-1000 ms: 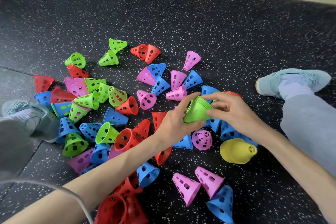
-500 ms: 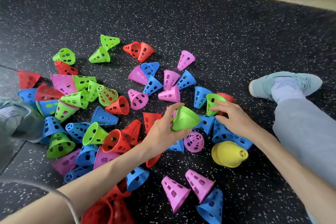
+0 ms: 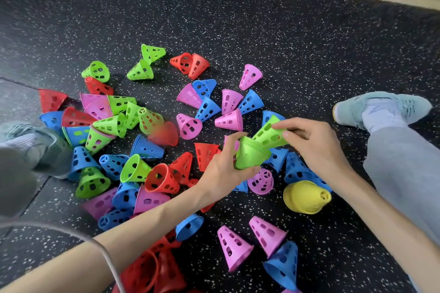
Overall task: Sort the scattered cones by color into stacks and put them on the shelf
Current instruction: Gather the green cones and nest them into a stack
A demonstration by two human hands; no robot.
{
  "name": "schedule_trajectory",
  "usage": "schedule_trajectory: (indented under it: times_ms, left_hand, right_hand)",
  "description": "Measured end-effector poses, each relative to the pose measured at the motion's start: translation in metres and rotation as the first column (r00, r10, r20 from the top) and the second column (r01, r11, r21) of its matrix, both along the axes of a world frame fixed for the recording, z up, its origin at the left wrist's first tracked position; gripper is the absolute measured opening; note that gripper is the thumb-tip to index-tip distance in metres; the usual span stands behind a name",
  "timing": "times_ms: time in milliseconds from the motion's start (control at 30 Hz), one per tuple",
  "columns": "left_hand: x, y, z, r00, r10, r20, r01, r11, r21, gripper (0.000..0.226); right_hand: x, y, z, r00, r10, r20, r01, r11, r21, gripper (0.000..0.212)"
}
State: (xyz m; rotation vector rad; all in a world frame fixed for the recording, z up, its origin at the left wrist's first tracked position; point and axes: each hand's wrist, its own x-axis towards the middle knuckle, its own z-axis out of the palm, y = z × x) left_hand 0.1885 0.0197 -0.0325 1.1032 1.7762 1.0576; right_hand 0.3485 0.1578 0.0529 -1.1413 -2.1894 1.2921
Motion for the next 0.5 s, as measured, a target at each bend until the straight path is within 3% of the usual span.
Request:
schedule_trajectory:
  times_ms: [200, 500]
  left_hand:
    - [0.004, -0.004, 0.009, 1.000, -0.005, -0.004, 0.005, 1.000, 0.021, 0.081]
    - [0.000, -0.008, 0.027, 0.997, 0.006, -0.071, -0.004, 1.000, 0.029, 0.084]
  right_hand:
    - [-0.001, -0.013, 0.001, 0.999, 0.017, -0.051, -0.021, 0.997, -0.077, 0.042]
    - [-0.005, -0.027, 0.006, 0.995, 0.096, -0.018, -0.097, 0.993, -0.064, 0.031]
